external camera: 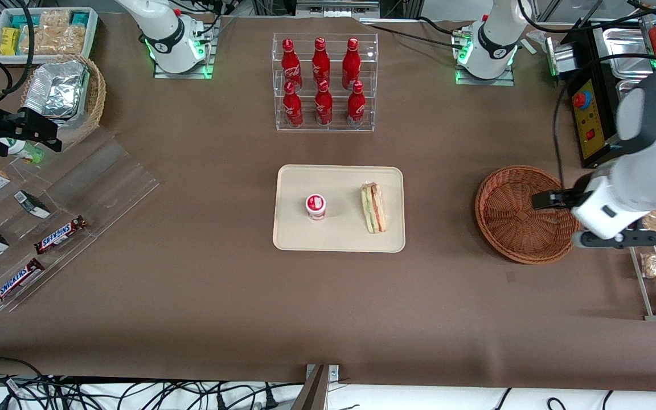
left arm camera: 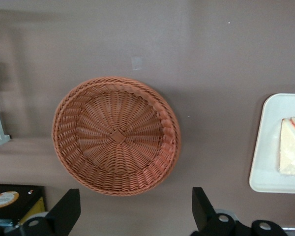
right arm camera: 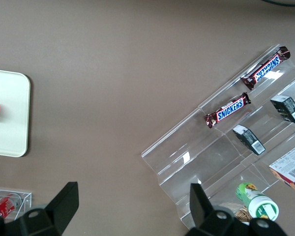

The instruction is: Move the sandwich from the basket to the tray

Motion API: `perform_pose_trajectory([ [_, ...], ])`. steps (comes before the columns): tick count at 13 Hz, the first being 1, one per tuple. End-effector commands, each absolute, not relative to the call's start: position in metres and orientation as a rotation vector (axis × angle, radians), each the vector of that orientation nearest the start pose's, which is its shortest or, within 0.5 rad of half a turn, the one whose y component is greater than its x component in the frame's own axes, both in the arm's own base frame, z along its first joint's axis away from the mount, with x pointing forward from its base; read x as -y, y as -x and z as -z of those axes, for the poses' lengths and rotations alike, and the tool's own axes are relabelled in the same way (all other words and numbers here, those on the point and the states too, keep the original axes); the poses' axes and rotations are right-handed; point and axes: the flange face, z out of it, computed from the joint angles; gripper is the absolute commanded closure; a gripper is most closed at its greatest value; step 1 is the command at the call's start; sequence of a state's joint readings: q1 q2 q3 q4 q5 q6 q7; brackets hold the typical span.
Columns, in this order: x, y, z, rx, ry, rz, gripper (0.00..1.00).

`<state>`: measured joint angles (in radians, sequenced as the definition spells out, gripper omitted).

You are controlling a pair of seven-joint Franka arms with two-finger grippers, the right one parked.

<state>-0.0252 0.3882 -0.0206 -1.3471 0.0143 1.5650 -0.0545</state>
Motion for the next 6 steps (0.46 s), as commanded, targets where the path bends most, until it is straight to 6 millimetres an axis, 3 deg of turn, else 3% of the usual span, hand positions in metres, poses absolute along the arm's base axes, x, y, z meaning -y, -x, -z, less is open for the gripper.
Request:
perform_pose_trajectory([
  [1,0.0064,-0.6523,-0.4990,-0.175,3.175,-0.275,0.00],
  [6,0.0058,-0.6528,-0.4988,-0.212,3.169,-0.272,0.00],
])
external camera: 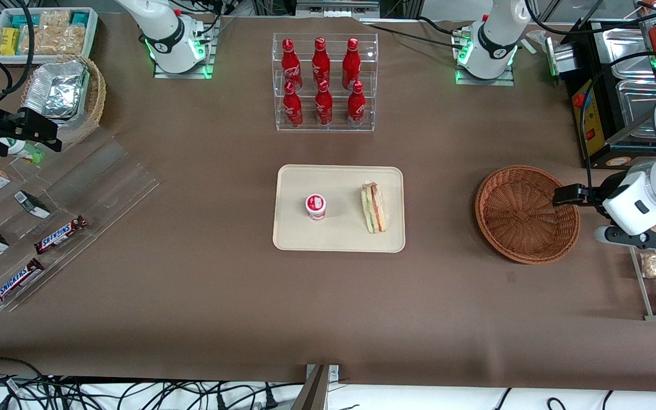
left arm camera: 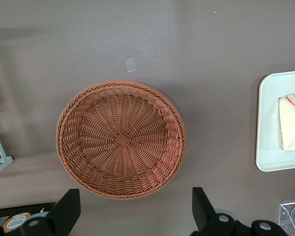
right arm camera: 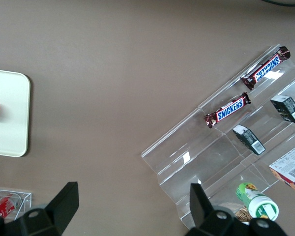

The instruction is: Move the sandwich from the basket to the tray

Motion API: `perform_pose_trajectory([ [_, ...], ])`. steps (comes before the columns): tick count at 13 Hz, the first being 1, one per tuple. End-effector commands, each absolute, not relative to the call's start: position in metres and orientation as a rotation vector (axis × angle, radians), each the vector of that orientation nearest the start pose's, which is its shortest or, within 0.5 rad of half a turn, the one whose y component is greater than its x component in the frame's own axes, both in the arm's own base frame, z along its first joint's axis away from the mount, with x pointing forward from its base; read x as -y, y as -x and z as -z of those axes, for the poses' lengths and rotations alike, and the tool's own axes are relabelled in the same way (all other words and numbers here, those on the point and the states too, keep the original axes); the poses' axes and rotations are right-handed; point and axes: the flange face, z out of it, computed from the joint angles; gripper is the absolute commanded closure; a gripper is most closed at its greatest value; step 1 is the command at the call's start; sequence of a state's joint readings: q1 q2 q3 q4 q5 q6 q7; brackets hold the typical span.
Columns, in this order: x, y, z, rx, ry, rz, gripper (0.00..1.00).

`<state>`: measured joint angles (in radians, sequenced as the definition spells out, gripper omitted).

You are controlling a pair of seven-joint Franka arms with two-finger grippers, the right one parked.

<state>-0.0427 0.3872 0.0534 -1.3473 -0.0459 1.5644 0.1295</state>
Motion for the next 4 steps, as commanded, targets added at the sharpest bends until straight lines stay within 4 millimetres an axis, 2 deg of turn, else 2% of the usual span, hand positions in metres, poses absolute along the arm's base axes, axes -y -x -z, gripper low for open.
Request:
perform_pose_trajectory([
  [1,0.0047,-0.6530,-0.4995,-0.210,3.167,-0.270,0.00],
  [2,0.0045,-0.6547,-0.5079,-0.211,3.165,-0.241,0.00],
  [4,0.0044,-0.6554,-0.5091,-0.214,3.164,-0.236,0.00],
])
